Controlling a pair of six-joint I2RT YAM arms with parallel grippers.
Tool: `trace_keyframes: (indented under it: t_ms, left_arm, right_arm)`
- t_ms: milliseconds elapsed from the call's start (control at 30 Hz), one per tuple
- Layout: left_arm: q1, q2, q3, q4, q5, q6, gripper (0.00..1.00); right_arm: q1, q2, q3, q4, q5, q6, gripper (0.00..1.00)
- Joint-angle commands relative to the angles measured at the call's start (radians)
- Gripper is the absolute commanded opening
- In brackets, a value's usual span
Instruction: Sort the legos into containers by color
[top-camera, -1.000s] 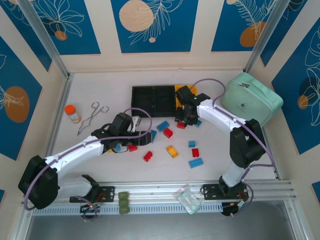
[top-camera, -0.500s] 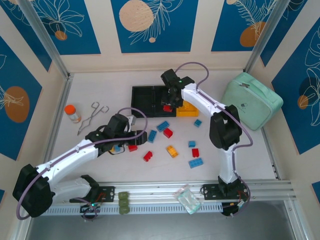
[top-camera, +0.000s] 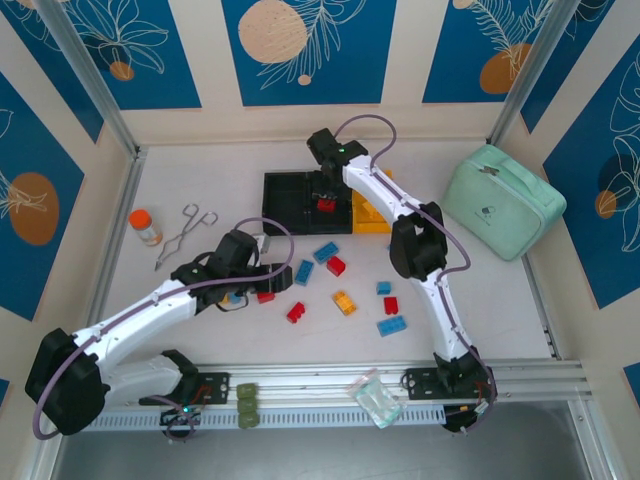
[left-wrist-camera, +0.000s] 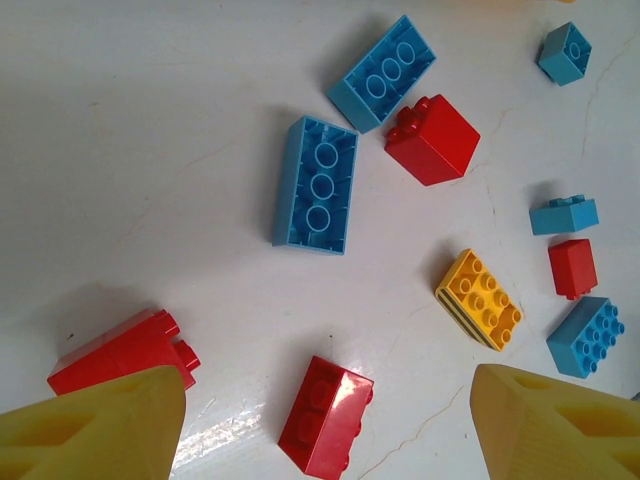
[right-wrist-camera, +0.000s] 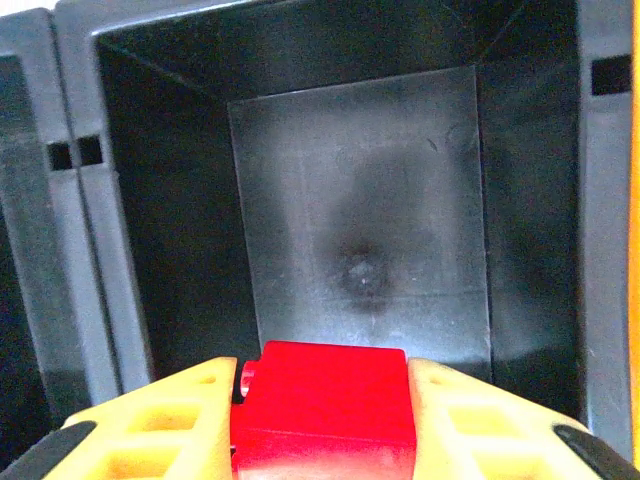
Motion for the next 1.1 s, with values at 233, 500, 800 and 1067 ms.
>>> trace_keyframes:
  t_ms: [233,500,800,1067]
  left_arm:
    - [-0.004,-0.036,-0.015,-0.023,-0.019,-0.018,0.75]
    - [-0.003,-0.041,-0.019,-0.024,-0.023,-0.024,0.76]
    - [-0.003,-0.033,-0.009,-0.037,-0.033,-0.022,0.76]
    - [-0.003,-0.017,0.001,-0.04,-0.031,-0.011,0.76]
  right_arm:
    - [-0.009,0.046,0.063,-0.09,0.033,-0.004,0.4]
    - [-0.003,0.03,0.066,-0.097,0.045,-0.003,0.52]
    - [0.009,-0.095,-0.031,-0.053,0.049,-0.009,0.55]
    - [0.037,-0.339,-0.334,0.075,0.033,-0.008,0.55]
